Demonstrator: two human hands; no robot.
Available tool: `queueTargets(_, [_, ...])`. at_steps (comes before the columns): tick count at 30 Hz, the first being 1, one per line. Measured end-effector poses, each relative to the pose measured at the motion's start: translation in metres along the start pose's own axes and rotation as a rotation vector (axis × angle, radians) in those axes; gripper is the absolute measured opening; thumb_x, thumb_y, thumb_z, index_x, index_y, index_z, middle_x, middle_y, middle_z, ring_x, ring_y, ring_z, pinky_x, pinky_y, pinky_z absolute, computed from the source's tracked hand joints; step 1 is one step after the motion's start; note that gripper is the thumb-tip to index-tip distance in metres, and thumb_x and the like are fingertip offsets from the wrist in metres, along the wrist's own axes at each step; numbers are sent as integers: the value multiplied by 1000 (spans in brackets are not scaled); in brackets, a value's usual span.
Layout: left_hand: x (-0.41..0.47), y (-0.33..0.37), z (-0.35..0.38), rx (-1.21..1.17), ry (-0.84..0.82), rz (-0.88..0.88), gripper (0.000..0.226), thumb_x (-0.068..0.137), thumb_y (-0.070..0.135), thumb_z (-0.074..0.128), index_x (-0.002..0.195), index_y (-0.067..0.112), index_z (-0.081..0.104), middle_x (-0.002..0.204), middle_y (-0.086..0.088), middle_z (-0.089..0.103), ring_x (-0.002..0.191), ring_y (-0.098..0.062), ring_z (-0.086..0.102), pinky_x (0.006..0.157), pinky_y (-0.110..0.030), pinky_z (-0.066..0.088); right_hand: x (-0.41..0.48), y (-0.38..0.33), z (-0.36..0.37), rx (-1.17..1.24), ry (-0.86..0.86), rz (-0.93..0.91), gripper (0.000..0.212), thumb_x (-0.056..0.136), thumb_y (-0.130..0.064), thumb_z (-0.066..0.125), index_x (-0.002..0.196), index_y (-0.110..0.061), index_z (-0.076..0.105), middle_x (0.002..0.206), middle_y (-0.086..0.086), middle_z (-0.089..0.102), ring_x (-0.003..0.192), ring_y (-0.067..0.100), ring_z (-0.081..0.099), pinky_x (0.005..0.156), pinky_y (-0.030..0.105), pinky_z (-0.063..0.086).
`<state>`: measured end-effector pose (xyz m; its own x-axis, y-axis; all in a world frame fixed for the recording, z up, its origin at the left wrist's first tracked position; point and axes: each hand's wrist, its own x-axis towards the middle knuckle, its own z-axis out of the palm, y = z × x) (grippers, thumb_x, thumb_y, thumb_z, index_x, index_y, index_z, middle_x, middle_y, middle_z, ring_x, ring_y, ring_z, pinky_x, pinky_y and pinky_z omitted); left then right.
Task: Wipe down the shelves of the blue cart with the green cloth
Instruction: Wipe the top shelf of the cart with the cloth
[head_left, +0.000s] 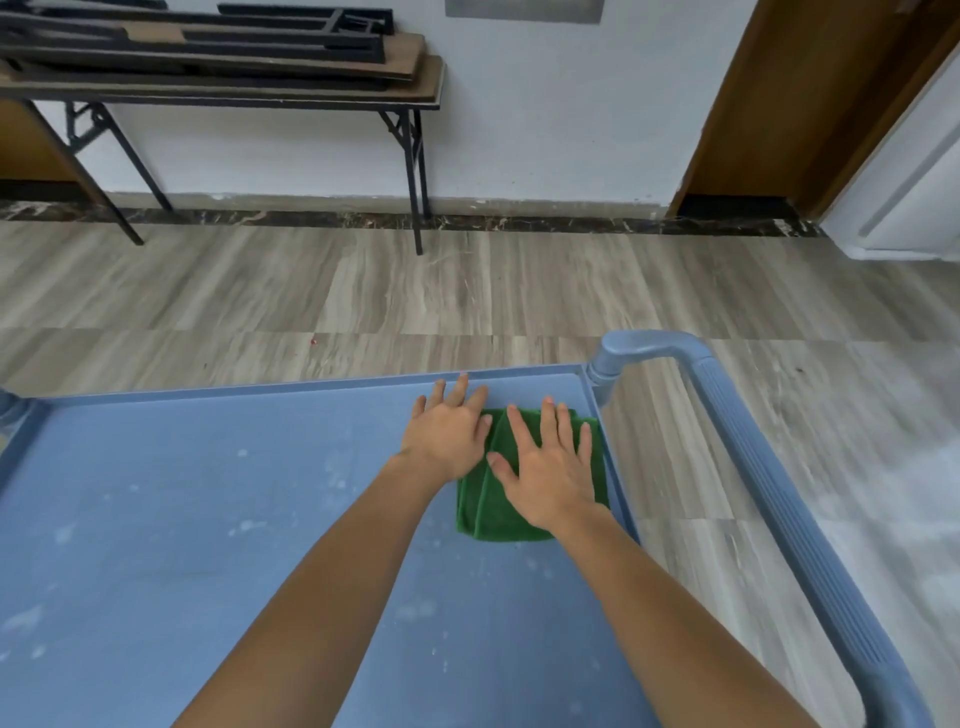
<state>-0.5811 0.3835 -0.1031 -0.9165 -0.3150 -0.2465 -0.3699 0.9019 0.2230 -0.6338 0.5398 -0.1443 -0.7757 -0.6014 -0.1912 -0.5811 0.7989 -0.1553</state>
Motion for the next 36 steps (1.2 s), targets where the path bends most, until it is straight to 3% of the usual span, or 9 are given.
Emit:
queueTargets(3, [22, -3, 5, 12, -45, -64, 62, 103, 59, 13, 160, 36, 0, 169, -5, -11, 153, -36, -10, 122, -60, -1, 7, 3, 17, 13, 7, 20, 82, 88, -84, 4, 158, -44, -10, 167, 16, -24, 152, 34, -29, 117, 64, -19])
queueTargets(7, [42, -19, 19, 33, -72, -142, 71, 91, 76, -2, 155, 47, -12, 167, 1, -19, 152, -35, -19, 116, -66, -12, 7, 7, 39, 17, 54, 41, 84, 82, -89, -6, 156, -49, -12, 166, 15, -27, 151, 34, -32, 115, 64, -24])
queueTargets(12, [52, -36, 27, 117, -146, -156, 67, 92, 67, -3, 152, 45, -23, 164, 3, -29, 150, -37, -25, 114, -72, -9, 7, 7, 43, 31, 120, 37, 73, 90, -79, -7, 156, -50, -13, 168, 14, -23, 153, 35, -27, 117, 65, -17])
queueTargets(14, [53, -39, 29, 144, -147, -149, 75, 82, 71, -10, 151, 45, -26, 164, 4, -29, 150, -36, -24, 115, -71, -9, 6, 7, 44, 32, 122, 40, 70, 91, -78, -1, 155, -52, -12, 168, 13, -22, 153, 35, -27, 117, 66, -15])
queueTargets(19, [53, -41, 33, 128, -110, -146, 79, 72, 76, -18, 144, 48, -35, 164, 7, -27, 151, -34, -21, 117, -67, -9, 3, 6, 47, 52, 125, 44, 72, 85, -88, 1, 150, -62, -13, 168, 14, -22, 151, 40, -27, 114, 70, -18])
queueTargets(22, [54, -36, 32, 125, -143, -170, 81, 75, 79, -14, 147, 46, -31, 163, 6, -30, 150, -34, -24, 117, -66, -11, -11, 5, 51, 48, 142, 49, 75, 82, -93, 2, 150, -64, -11, 169, 15, -18, 152, 43, -24, 114, 72, -15])
queueTargets(27, [52, -31, 25, 76, -197, -180, 102, 57, 87, -18, 151, 47, -24, 162, 7, -33, 149, -35, -27, 114, -69, -15, -50, 2, 55, 37, 143, 55, 89, 73, -101, 11, 152, -63, -3, 169, 17, -14, 151, 47, -23, 114, 74, -11])
queueTargets(31, [50, -30, 19, 28, -193, -184, 92, 71, 92, -10, 152, 49, -18, 164, 10, -28, 150, -33, -26, 112, -71, -16, -98, 1, 58, 34, 141, 26, 96, 71, -103, 22, 155, -58, 10, 169, 21, -1, 153, 52, -10, 113, 80, 2])
queueTargets(36, [47, -27, 17, 36, -202, -188, 90, 74, 91, -6, 153, 48, -17, 164, 11, -27, 150, -32, -26, 112, -74, -12, -168, 3, 65, 28, 116, -2, 99, 70, -102, 32, 156, -54, 18, 169, 23, 5, 152, 55, 1, 109, 83, 12])
